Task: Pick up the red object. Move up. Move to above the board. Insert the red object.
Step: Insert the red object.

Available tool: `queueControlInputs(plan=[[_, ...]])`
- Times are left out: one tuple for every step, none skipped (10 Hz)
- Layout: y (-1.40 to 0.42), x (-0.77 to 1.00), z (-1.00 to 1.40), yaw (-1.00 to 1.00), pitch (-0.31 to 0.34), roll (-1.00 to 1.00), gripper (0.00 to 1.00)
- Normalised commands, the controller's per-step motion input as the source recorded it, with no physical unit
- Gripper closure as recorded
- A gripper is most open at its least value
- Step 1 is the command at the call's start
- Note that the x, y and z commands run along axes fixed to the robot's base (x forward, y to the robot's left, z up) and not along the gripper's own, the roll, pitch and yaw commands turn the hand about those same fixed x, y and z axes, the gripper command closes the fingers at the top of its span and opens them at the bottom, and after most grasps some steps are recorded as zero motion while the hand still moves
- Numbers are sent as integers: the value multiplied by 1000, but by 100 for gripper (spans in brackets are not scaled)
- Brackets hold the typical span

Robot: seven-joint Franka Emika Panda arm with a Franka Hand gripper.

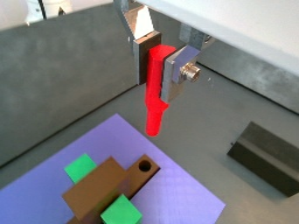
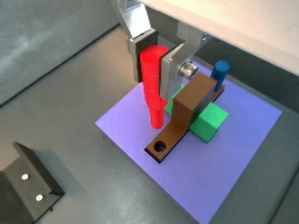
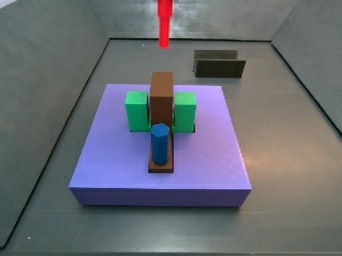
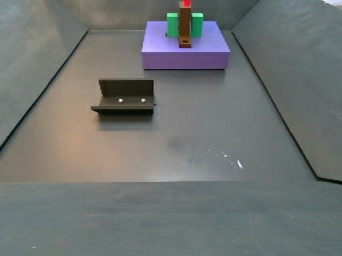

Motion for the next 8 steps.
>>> queueControlInputs(plan=[[0, 9, -634, -89, 0, 0, 100], [0, 0, -520, -114, 0, -116, 100], [60, -77, -483, -74, 0, -157, 100], [74, -137, -497, -40, -50, -119, 100], [0, -129, -566, -37, -96, -64, 100], [0, -114, -509, -23, -107, -17, 100], [0, 0, -449, 0, -93, -44, 100], [-54, 334, -354, 0, -29, 26, 100]])
